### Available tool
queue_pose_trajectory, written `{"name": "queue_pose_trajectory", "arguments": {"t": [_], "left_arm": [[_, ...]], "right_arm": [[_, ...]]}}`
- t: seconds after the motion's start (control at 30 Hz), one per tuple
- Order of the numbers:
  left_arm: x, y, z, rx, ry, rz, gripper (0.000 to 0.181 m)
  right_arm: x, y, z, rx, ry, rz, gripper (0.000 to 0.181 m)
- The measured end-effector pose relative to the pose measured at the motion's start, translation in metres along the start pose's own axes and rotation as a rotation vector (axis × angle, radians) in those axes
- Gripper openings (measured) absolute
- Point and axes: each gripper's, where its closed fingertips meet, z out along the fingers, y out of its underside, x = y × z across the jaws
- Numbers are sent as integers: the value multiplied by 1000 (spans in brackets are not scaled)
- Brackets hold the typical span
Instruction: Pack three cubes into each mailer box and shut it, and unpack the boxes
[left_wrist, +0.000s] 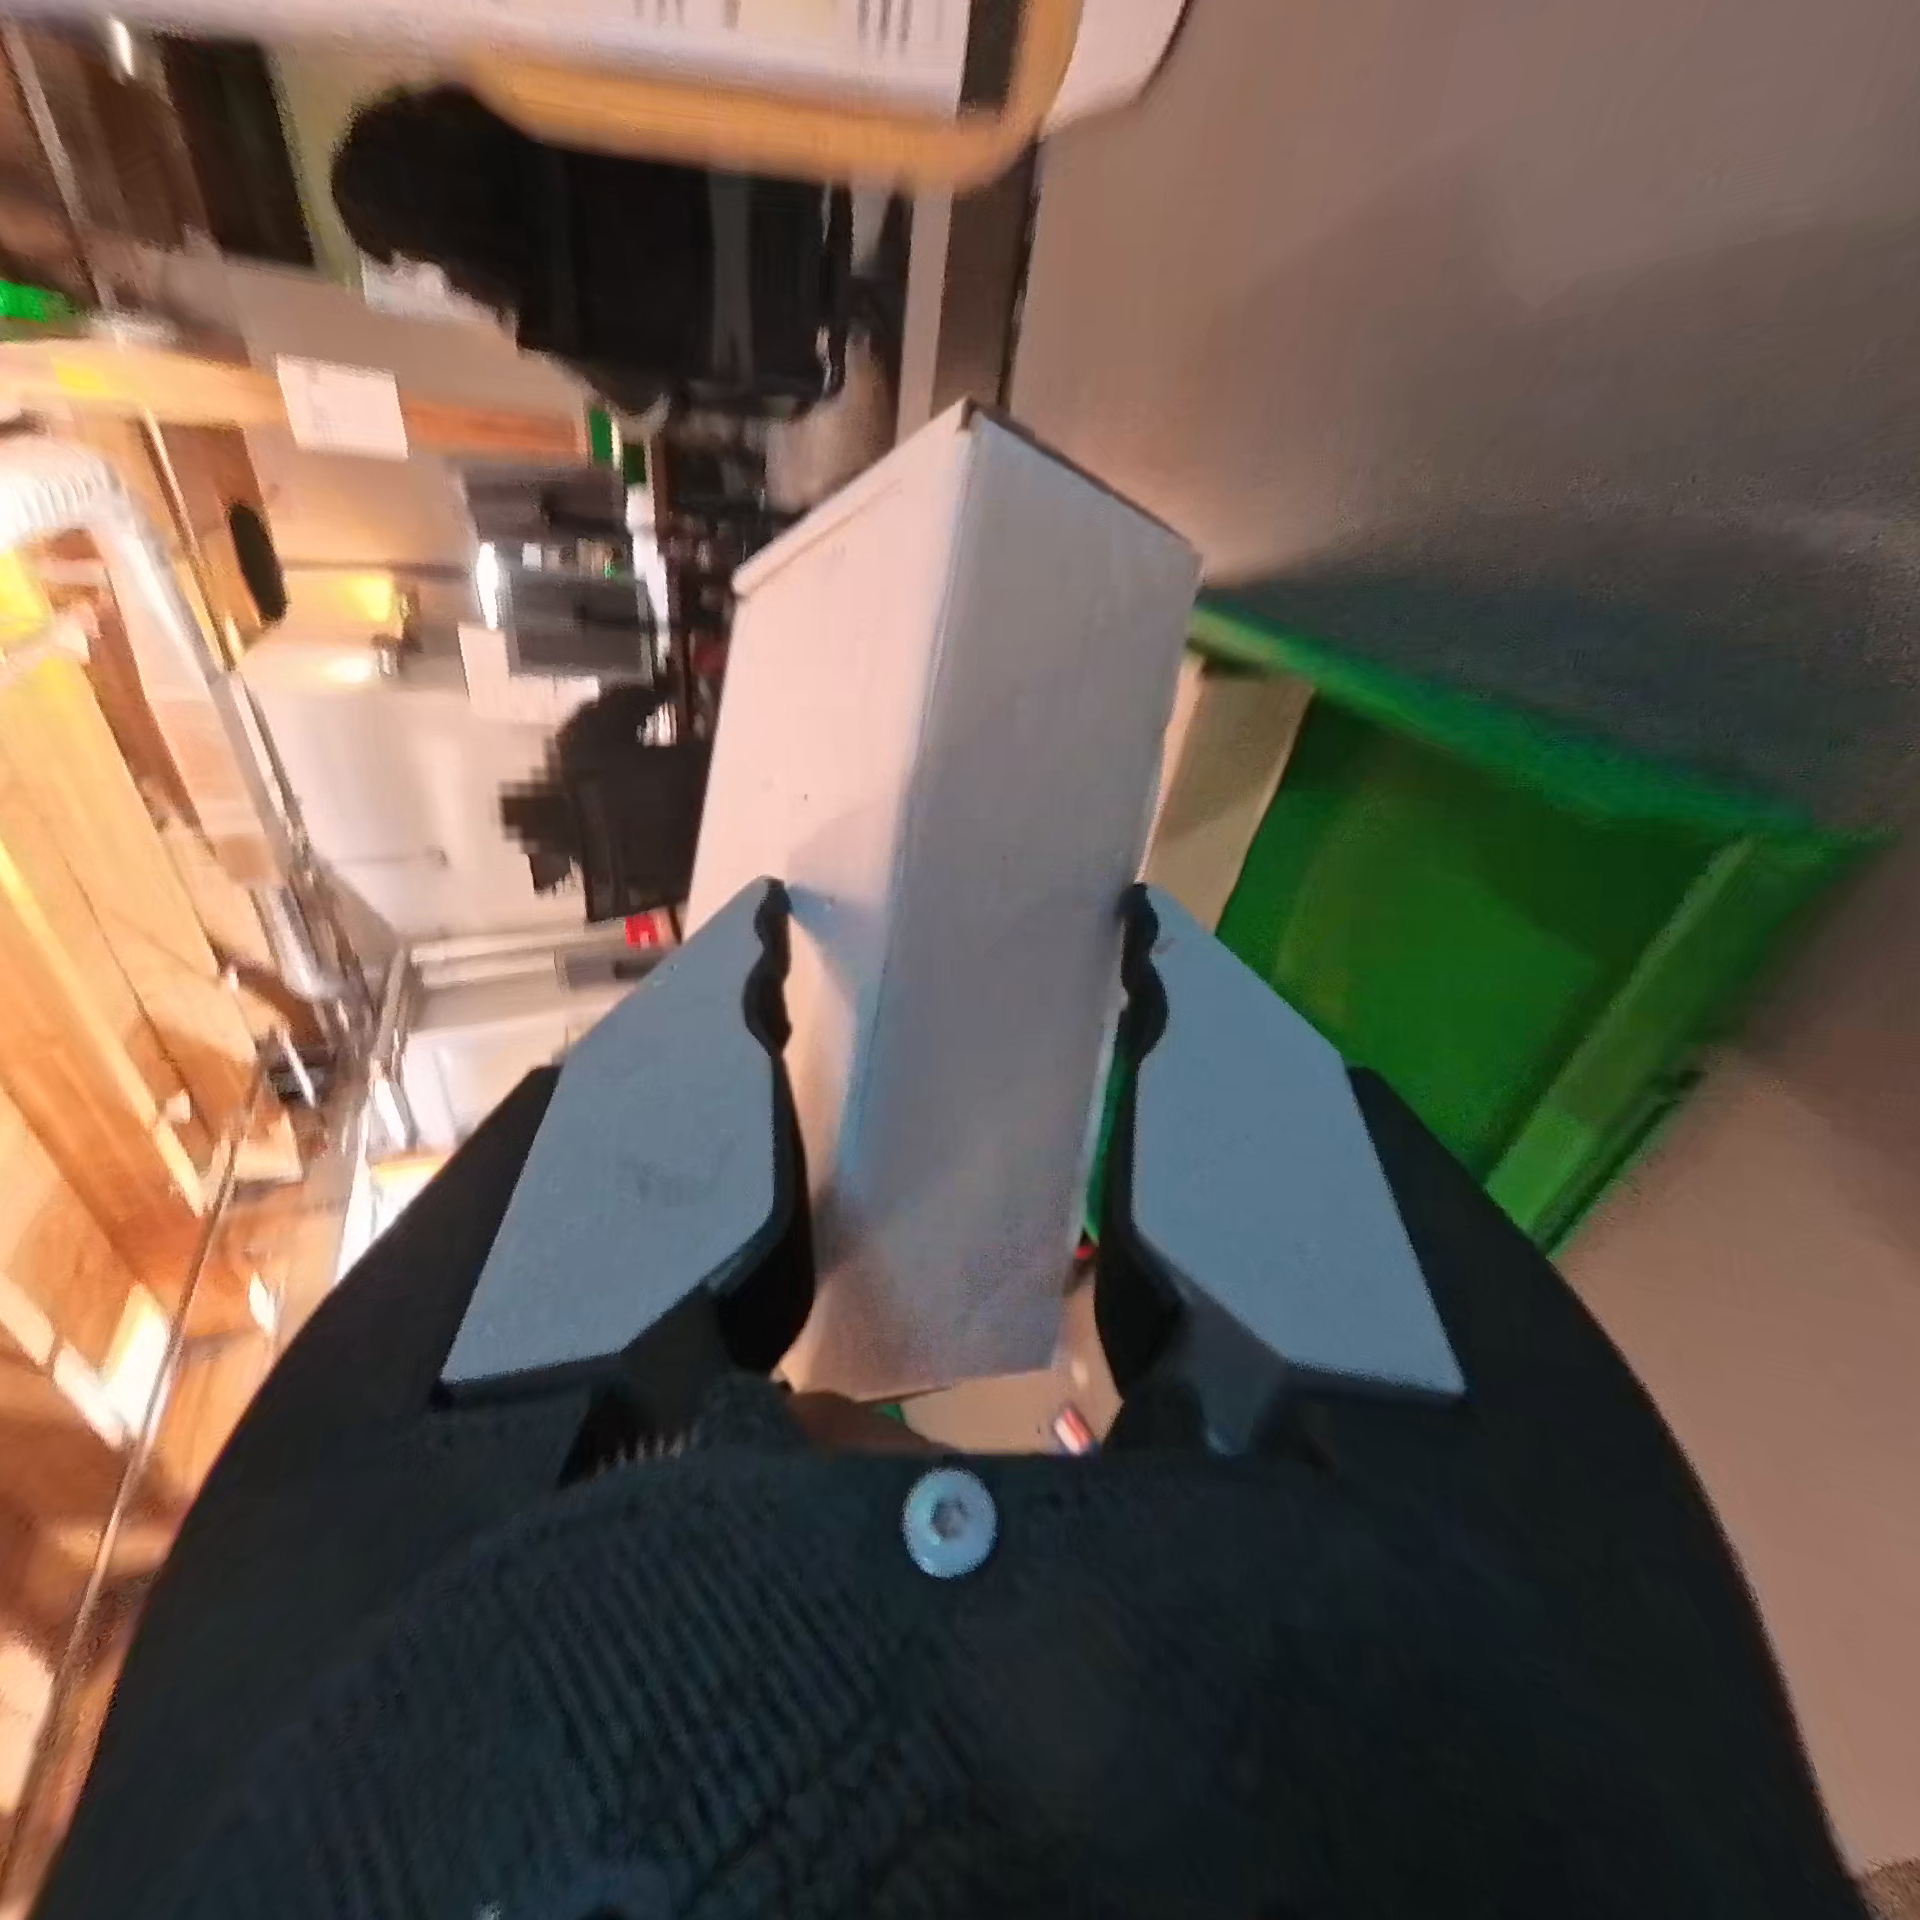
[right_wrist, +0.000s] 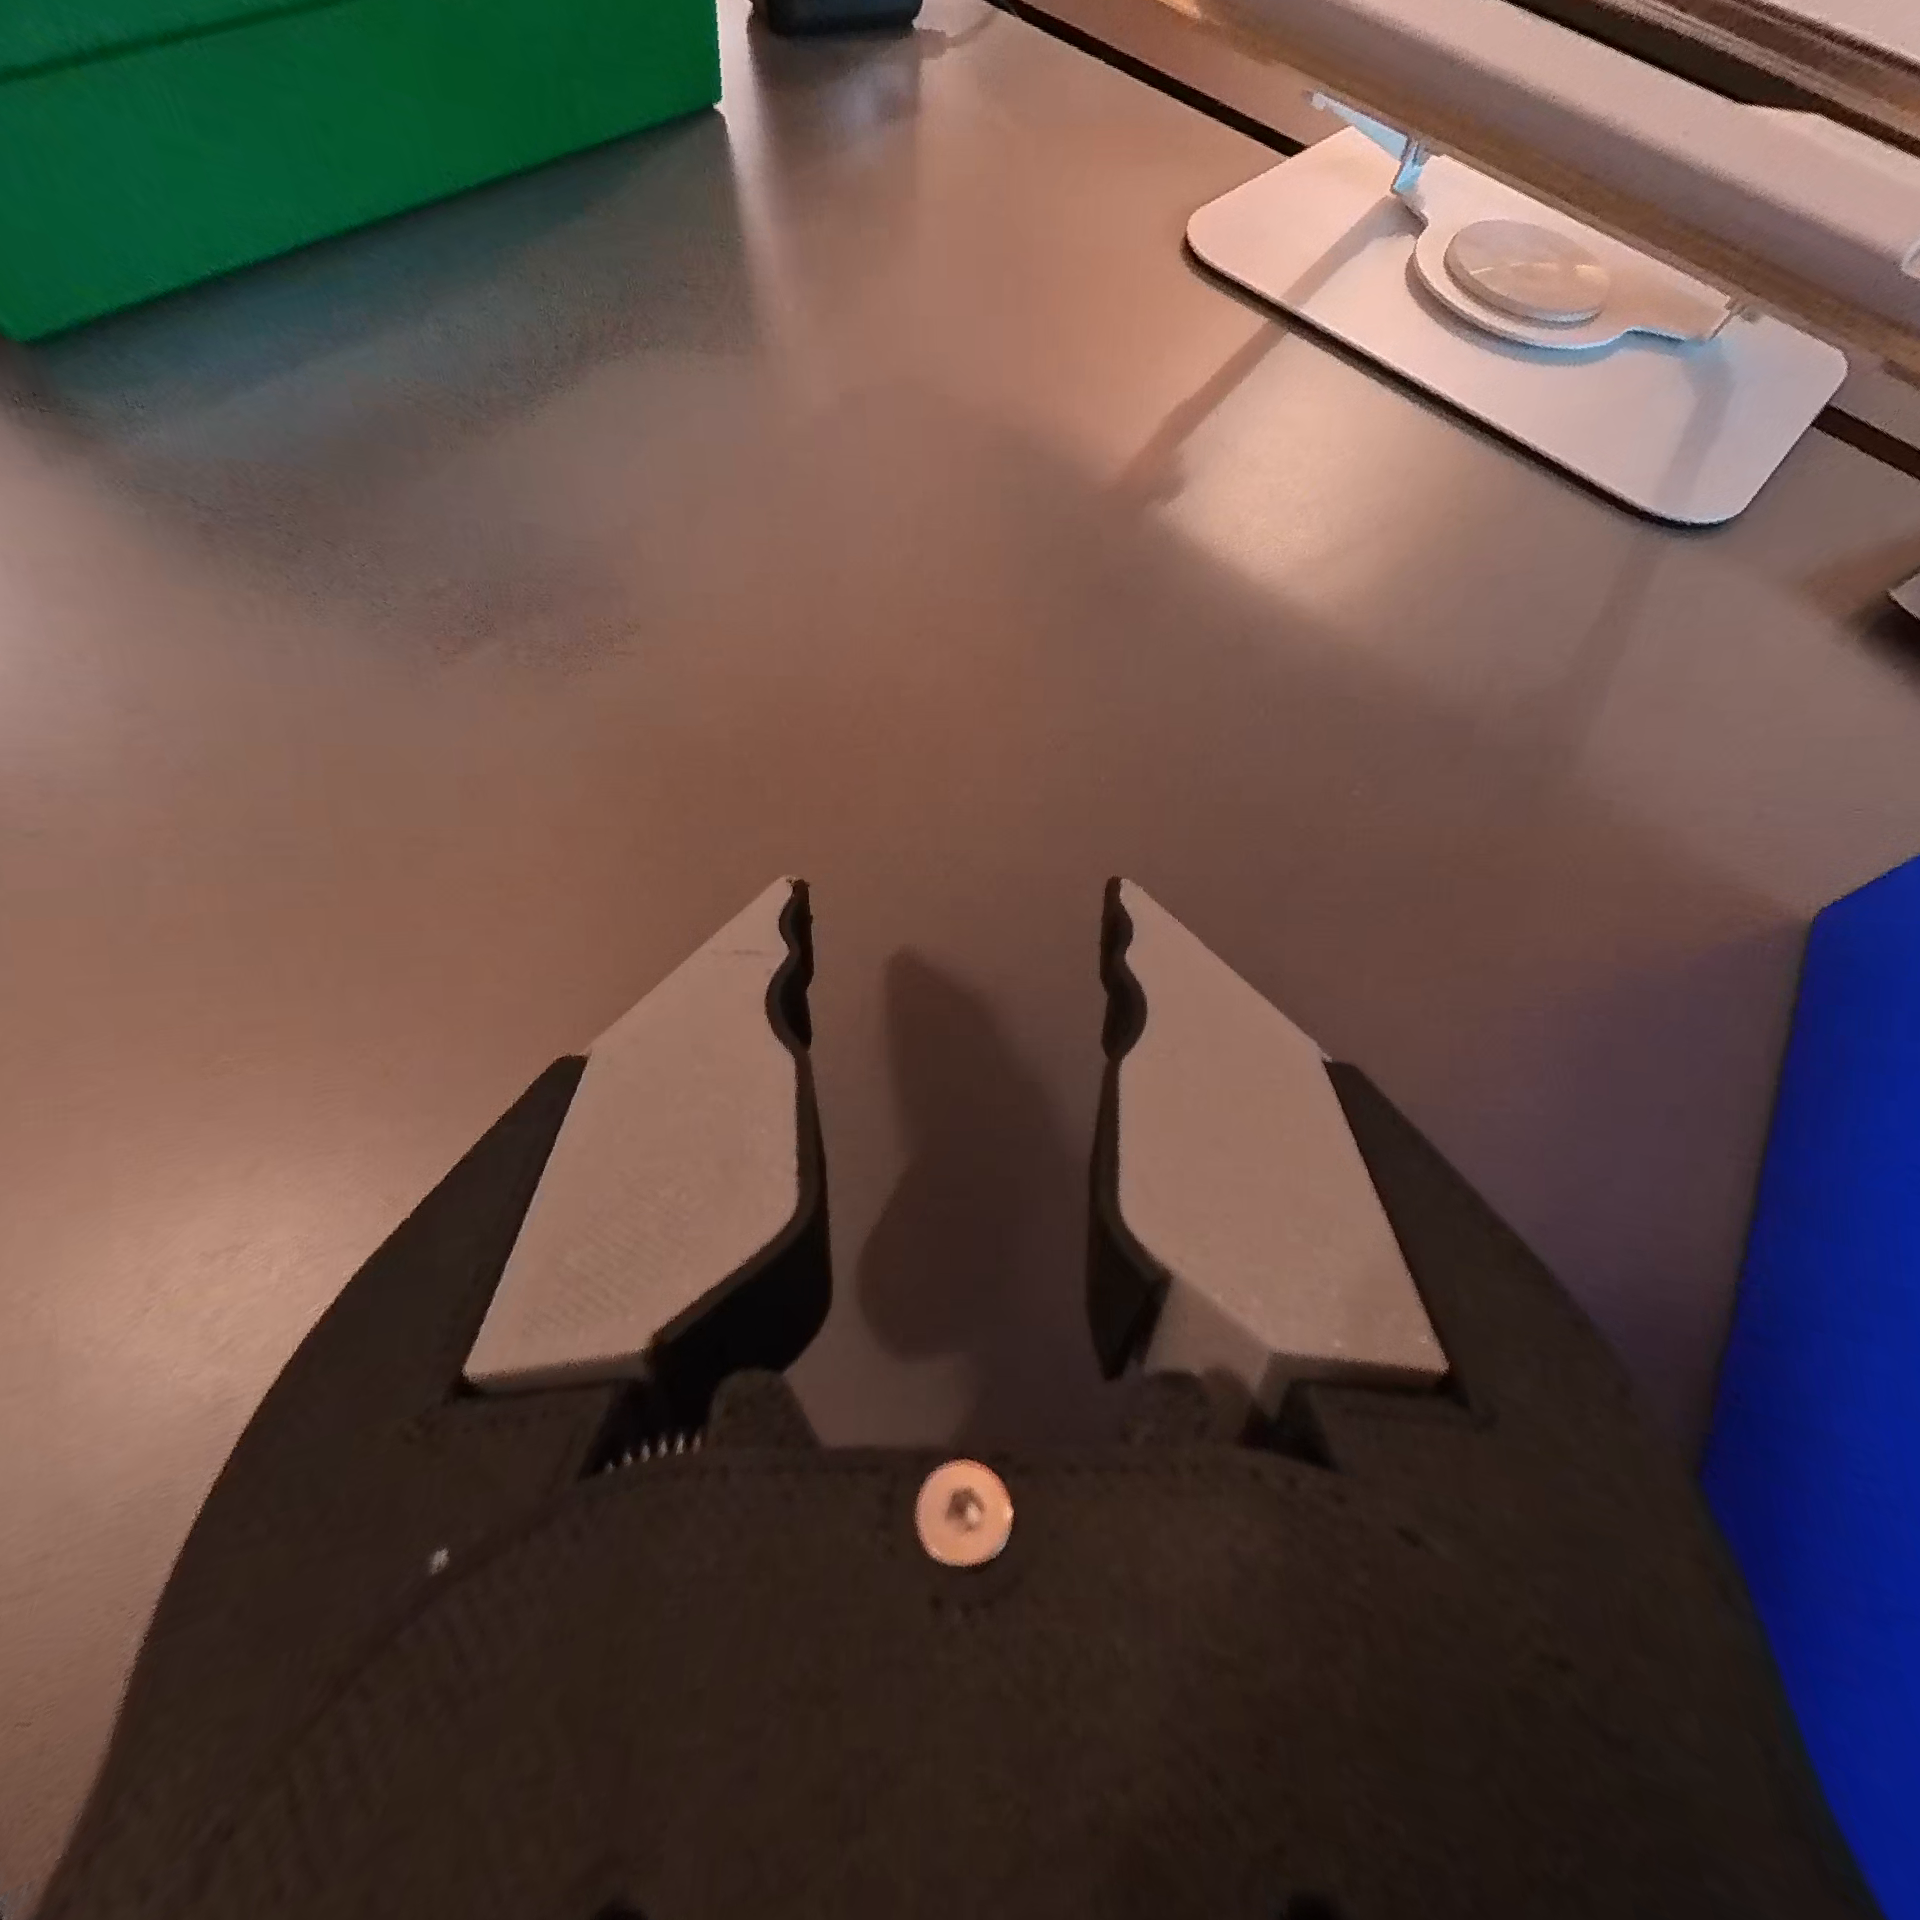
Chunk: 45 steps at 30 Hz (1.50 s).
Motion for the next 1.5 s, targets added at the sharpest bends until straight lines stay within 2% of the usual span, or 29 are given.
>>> {"name": "queue_pose_trajectory", "arguments": {"t": [0.17,0.27,0.33,0.5,0.63,0.7,0.77,0.83,0.87,1.0,1.17,1.3,1.5], "left_arm": [[32,-98,-33,187,65,105,60],[74,-148,-35,266,114,132,60],[111,-173,-30,295,156,129,60],[192,-209,-7,323,263,18,60],[210,-217,0,309,258,-112,54],[214,-228,-18,393,395,-220,57],[200,-242,-50,549,527,-359,57],[181,-241,-71,642,600,-471,57],[172,-234,-73,638,610,-519,56],[152,-177,-40,429,526,-681,53],[161,-130,-16,278,616,-845,61],[174,-123,-13,274,666,-802,63],[201,-113,2,138,662,-683,67]], "right_arm": [[-12,-20,-11,136,-49,-25,54],[-11,-19,-10,128,-36,-36,54],[-9,-19,-10,127,-24,-32,54],[0,-17,-12,129,10,-7,52],[3,-13,-9,101,18,2,52],[3,-13,-9,98,27,-14,52],[3,-13,-7,89,32,-30,51],[2,-12,-6,80,34,-42,51],[1,-12,-5,78,34,-47,51],[0,-12,-4,71,38,-56,51],[1,-12,-4,69,45,-56,51],[2,-11,-5,70,53,-60,50],[4,-11,-7,74,59,-56,47]]}}
